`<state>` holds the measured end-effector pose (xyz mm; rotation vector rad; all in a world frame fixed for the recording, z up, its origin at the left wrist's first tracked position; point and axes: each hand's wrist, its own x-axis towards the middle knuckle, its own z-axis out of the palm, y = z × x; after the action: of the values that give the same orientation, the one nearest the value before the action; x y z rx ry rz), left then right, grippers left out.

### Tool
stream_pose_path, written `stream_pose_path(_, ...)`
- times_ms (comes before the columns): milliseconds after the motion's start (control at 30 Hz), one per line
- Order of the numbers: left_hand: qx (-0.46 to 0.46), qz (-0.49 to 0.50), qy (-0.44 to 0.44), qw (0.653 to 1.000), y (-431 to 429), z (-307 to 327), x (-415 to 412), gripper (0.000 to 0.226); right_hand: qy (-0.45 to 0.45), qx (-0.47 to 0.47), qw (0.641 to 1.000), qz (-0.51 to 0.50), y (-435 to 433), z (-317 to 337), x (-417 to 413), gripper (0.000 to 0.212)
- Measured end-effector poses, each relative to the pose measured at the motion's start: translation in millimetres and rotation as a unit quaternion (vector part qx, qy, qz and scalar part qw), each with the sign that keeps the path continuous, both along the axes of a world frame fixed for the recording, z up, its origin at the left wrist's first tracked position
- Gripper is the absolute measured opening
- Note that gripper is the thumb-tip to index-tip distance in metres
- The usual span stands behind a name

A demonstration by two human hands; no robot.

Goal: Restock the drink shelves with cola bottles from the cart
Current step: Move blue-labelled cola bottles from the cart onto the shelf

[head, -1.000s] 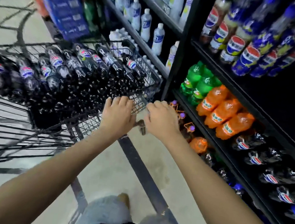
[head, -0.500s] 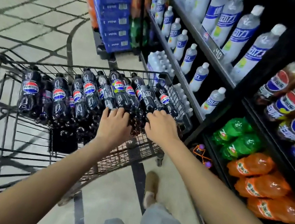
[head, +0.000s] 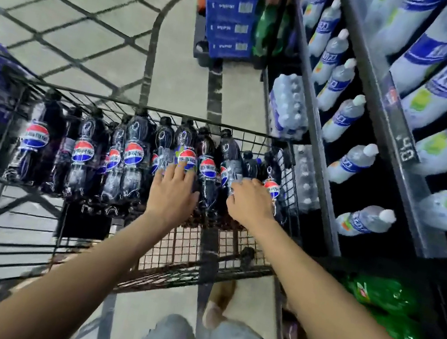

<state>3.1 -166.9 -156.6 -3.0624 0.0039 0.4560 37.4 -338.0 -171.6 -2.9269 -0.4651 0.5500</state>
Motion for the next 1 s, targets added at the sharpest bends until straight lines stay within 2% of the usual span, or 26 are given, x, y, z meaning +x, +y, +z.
stream_pose_path(100,-0.048,0.082,0.002,0.995,2.9,-10.6,9.9,0.074,0.024,0.006,0.999,-0.021,6.1,-21.9,16.8,0.045)
stream_pose_path(200,-0.119,0.179,-0.004,0.977,0.0,-20.8,17.6,0.084,0.059,0.06,0.99,-0.114,12.2,-43.7,28.4,0.063)
stream_pose_path(300,-0.184,0.281,-0.023,0.942,-8.8,-29.8,26.8,0.088,0.113,0.132,0.956,-0.237,19.6,-62.7,40.1,0.08)
stream_pose_path(433,-0.212,0.368,-0.041,0.904,-16.4,-38.5,40.8,0.084,0.145,0.18,0.916,-0.328,30.8,-85.4,50.0,0.088)
stream_pose_path(567,-0.223,0.408,-0.05,0.884,-16.2,-42.3,48.1,0.069,0.14,0.186,0.903,-0.36,34.6,-96.7,55.9,0.078)
stream_pose_path(767,-0.263,0.402,-0.075,0.874,-16.3,-38.5,43.0,0.064,0.162,0.261,0.875,-0.374,23.0,-93.7,51.5,0.06)
stream_pose_path(900,-0.324,0.397,-0.076,0.855,-22.8,-29.0,32.8,0.045,0.178,0.376,0.818,-0.397,14.7,-71.4,42.5,0.043)
stream_pose_path(1000,-0.396,0.368,-0.083,0.837,-31.7,-13.5,16.9,0.02,0.199,0.445,0.771,-0.409,4.2,-50.9,32.6,0.043)
